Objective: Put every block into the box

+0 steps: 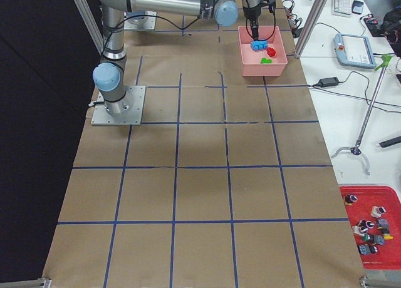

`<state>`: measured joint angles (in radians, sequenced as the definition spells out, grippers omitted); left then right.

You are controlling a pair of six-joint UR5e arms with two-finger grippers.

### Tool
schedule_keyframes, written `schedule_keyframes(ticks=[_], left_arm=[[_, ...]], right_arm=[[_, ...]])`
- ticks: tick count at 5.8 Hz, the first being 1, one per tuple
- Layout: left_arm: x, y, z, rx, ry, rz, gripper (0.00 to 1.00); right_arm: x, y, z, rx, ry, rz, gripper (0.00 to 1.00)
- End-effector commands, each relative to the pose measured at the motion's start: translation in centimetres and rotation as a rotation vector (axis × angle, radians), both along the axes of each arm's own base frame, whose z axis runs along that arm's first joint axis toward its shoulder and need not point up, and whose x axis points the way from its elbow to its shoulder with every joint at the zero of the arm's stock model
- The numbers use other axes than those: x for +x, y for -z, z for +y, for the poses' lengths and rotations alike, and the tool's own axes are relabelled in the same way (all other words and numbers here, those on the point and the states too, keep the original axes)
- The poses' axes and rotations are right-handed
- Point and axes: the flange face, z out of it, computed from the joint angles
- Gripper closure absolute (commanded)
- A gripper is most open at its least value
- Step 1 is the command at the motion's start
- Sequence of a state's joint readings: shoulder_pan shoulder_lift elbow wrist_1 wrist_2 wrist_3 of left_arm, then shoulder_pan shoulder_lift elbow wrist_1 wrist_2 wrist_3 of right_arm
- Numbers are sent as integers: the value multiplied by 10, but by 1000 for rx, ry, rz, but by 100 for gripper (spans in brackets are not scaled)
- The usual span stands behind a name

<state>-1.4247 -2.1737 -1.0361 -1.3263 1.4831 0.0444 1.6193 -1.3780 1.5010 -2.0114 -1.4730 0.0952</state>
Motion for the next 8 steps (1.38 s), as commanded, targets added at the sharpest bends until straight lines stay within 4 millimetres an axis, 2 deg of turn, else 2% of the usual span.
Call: schedule_keyframes(ticks=[1,2,3,4,5,6,7,8], left_arm=[[-165,3,23,13,-143,38,69],[-236,26,33,2,-152,46,69],[-266,96,16,-29,-156,-10,69],[-289,134,13,-24,-142,-28,69],[-294,140,13,-40,-143,-27,52],[-293,138,12,-43,-144,-26,15],[-295,133,12,-50,-138,-21,1],[-291,109,15,-66,-127,-11,0]], right_arm=[[-9,-21,141,112,-3,27,0],[-21,-18,171,180,-18,127,0],[-25,-27,178,204,-14,161,0],[-24,-26,180,209,-19,160,0],[-27,-17,176,225,3,160,0],[-25,-24,179,212,0,161,0],[-26,-17,178,229,2,163,0],[-25,-8,176,248,0,161,0]])
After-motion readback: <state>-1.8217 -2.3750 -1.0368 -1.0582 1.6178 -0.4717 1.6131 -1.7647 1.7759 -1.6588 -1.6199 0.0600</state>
